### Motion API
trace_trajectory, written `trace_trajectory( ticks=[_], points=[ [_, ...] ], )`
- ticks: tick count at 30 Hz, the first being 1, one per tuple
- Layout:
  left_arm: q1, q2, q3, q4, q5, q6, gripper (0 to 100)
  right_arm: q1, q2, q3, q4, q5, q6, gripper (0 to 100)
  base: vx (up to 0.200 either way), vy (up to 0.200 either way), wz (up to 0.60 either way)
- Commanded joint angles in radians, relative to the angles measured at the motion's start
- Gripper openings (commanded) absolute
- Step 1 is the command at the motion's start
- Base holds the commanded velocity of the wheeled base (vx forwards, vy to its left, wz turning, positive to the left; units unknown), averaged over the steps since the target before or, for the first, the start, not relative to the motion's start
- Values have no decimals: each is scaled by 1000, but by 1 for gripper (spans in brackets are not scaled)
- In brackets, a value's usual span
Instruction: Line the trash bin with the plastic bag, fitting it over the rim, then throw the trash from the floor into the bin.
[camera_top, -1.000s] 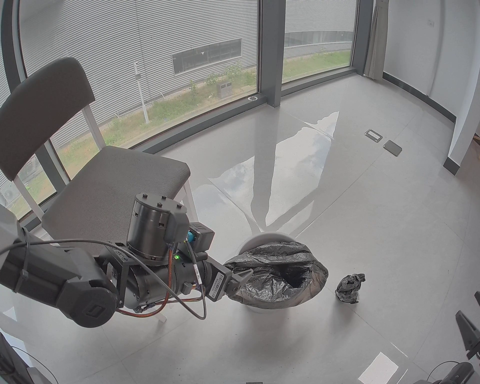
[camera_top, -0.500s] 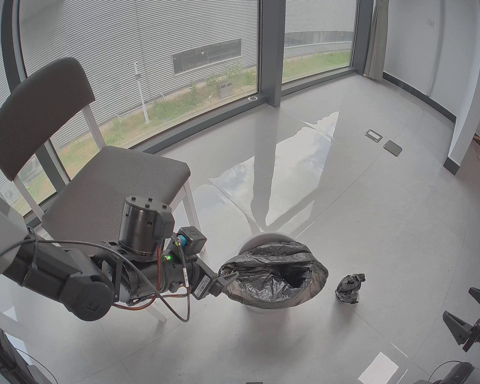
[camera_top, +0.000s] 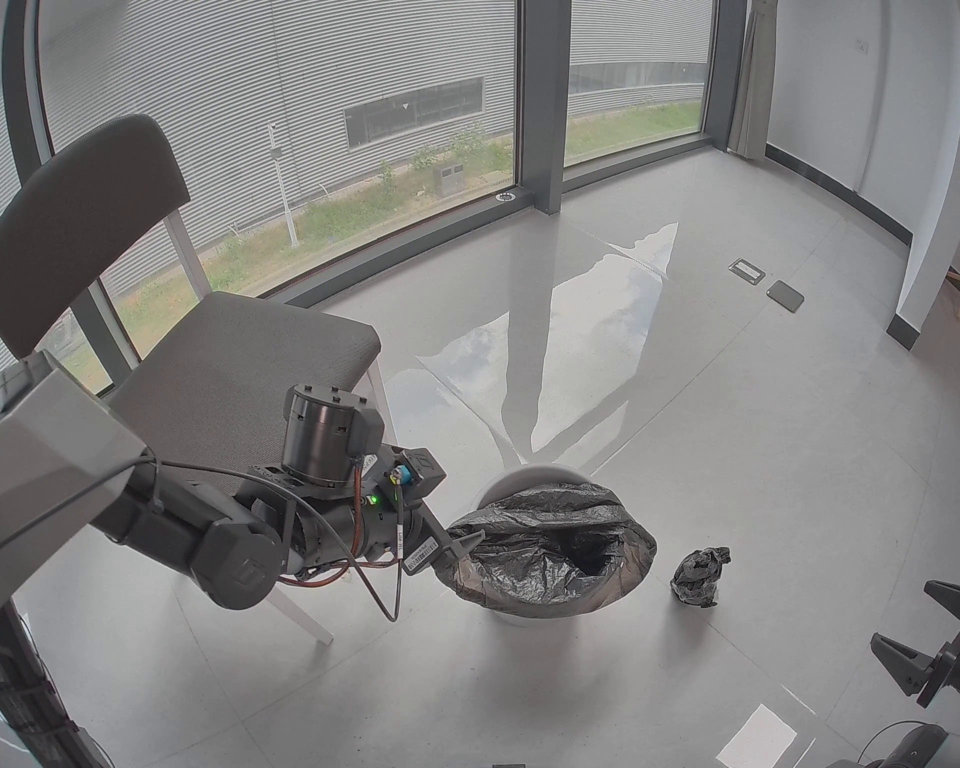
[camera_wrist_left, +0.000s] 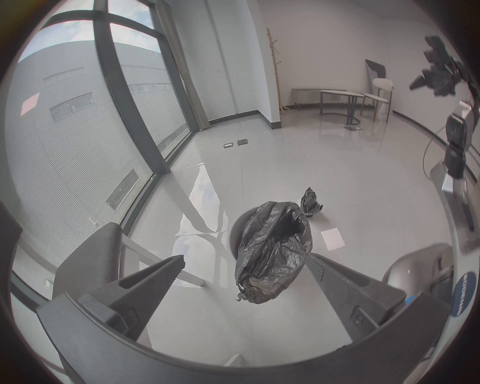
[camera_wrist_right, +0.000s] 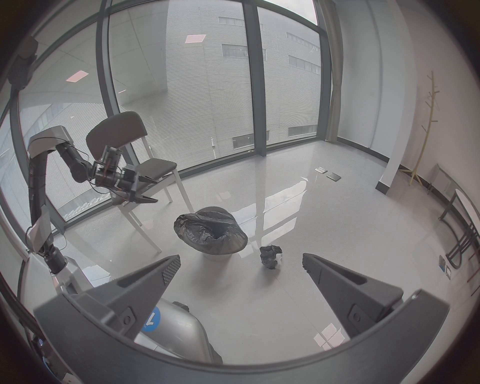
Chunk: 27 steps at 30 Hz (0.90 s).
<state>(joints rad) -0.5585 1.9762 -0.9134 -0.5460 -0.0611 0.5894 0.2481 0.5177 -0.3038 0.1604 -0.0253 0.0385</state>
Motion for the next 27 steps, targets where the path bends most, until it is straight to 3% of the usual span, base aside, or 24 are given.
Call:
trace_trajectory(
  ticks=[1,6,23,27],
  points=[
    [28,96,-74,0,0,72,100,3,1,-20,4,15,0,100,0,0,0],
    [65,173,-182,12,0,165,100,30,1,-34,7,15,-9,100,0,0,0],
    [106,446,-460,69,-40,167,100,43,-13,-109,157,15,-9,100,0,0,0],
    [138,438,-453,57,-43,167,100,46,41,-170,157,15,-11,100,0,0,0]
  ],
)
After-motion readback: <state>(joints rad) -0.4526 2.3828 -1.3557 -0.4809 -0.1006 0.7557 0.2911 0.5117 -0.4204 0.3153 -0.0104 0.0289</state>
